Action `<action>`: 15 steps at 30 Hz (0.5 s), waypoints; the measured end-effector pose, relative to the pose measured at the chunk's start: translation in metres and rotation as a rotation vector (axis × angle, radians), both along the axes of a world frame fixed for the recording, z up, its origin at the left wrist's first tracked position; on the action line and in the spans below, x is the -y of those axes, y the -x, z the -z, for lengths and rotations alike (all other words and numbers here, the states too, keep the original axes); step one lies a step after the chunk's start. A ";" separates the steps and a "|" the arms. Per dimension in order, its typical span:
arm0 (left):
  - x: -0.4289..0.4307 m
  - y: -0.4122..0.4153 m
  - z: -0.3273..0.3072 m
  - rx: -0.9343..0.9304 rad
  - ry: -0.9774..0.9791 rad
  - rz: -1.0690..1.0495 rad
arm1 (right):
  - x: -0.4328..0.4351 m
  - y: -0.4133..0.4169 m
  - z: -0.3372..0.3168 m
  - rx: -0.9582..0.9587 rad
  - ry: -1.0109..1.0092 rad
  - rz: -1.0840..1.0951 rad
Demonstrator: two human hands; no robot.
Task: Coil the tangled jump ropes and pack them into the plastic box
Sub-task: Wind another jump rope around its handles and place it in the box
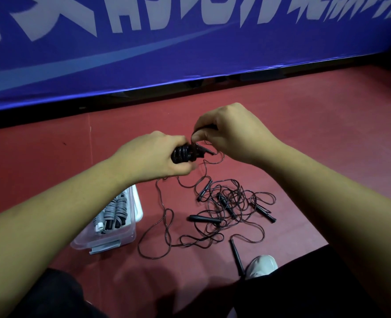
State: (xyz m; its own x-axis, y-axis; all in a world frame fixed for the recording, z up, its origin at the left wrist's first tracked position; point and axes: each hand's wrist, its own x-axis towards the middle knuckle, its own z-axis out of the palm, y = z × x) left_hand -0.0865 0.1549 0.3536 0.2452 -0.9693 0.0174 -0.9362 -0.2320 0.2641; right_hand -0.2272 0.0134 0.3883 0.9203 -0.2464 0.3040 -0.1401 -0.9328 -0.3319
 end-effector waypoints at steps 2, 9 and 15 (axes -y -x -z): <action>-0.001 0.002 -0.003 -0.023 0.016 0.006 | 0.002 -0.002 0.000 0.012 -0.069 0.026; -0.004 0.004 -0.001 -0.017 0.051 0.101 | 0.012 -0.008 0.006 -0.026 -0.281 0.046; -0.004 0.004 0.002 -0.345 0.227 0.061 | 0.023 0.001 0.012 -0.039 -0.671 0.030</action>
State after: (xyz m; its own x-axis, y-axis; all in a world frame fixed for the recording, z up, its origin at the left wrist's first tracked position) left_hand -0.0901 0.1593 0.3520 0.2159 -0.9633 0.1593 -0.7940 -0.0782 0.6028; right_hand -0.2284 -0.0096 0.3763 0.9172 -0.3963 0.0423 -0.1867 -0.5212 -0.8328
